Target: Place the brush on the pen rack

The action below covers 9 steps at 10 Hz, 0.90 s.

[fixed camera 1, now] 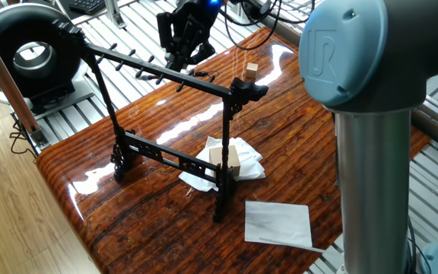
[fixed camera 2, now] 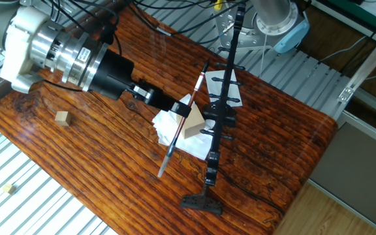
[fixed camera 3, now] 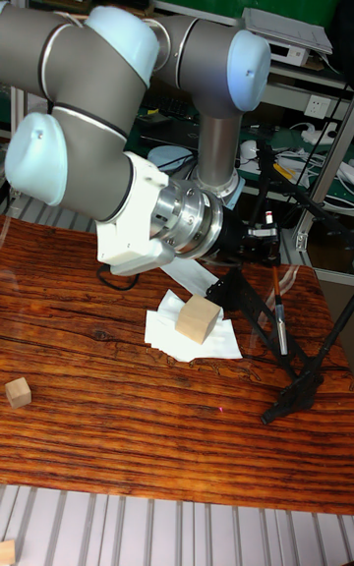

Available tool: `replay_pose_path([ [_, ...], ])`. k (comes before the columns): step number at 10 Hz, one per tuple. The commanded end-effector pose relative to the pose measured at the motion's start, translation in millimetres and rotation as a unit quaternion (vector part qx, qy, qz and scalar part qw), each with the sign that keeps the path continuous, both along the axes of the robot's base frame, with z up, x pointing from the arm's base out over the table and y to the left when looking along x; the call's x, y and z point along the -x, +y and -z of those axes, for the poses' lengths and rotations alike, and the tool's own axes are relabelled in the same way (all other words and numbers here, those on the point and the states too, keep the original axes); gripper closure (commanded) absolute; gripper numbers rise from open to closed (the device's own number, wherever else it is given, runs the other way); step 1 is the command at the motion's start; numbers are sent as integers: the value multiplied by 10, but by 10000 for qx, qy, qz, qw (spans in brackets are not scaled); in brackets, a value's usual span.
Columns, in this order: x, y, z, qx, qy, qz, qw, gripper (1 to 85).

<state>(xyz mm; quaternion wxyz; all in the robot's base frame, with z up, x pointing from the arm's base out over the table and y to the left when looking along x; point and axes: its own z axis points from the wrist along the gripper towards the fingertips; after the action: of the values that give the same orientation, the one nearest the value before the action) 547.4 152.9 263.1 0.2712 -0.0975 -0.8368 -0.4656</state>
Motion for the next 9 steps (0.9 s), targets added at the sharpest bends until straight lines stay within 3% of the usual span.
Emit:
replay_pose_path([
  [1, 20, 0, -30, -114, 59, 59, 9999, 843],
  [3, 41, -1, -45, -103, 156, 55, 9998, 843],
  [9, 51, -74, 140, 310, 127, 21, 9994, 843],
])
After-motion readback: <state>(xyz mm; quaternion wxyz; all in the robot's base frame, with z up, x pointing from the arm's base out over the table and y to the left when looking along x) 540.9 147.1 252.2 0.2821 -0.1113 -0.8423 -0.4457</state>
